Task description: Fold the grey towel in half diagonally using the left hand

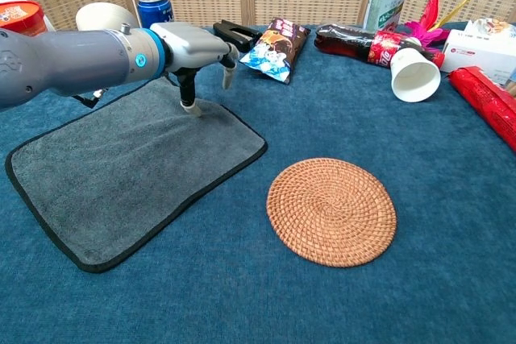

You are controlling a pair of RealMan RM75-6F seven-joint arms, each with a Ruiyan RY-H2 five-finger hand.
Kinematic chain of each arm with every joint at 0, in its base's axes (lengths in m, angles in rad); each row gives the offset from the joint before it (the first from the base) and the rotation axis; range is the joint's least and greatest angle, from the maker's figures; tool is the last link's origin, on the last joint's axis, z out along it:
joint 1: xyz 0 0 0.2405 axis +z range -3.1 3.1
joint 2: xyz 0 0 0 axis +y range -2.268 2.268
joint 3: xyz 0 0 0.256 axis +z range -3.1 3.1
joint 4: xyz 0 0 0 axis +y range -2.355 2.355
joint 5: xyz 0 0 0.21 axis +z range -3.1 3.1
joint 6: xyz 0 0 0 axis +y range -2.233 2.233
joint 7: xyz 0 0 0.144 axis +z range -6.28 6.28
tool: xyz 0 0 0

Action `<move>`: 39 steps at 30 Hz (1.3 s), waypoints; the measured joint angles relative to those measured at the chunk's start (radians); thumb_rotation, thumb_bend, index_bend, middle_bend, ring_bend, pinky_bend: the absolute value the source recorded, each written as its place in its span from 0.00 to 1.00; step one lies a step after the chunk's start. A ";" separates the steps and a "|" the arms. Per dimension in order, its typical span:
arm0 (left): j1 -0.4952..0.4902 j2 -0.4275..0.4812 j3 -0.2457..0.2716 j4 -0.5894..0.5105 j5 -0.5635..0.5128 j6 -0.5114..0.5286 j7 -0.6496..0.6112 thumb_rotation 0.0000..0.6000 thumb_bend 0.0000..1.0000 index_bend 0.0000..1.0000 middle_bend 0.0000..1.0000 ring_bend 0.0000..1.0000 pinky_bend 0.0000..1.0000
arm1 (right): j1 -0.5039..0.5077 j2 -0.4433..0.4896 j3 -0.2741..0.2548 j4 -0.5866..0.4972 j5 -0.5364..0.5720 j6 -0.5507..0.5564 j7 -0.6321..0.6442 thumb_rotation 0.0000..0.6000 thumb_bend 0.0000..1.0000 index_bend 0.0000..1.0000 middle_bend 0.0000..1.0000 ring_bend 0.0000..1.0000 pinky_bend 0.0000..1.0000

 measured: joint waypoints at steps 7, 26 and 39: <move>-0.017 -0.022 0.004 0.027 -0.020 -0.006 0.023 1.00 0.37 0.41 0.00 0.00 0.03 | 0.000 0.002 0.000 0.003 0.001 -0.002 0.012 0.97 0.00 0.00 0.00 0.00 0.00; -0.018 -0.039 0.019 0.054 -0.028 -0.018 0.025 1.00 0.40 0.53 0.00 0.00 0.03 | 0.000 0.001 -0.001 0.005 -0.001 -0.001 0.019 0.97 0.00 0.00 0.00 0.00 0.00; -0.018 -0.041 0.031 0.044 -0.020 -0.009 0.040 1.00 0.48 0.64 0.00 0.00 0.04 | 0.000 0.006 -0.003 0.005 -0.007 -0.001 0.036 0.97 0.00 0.00 0.00 0.00 0.00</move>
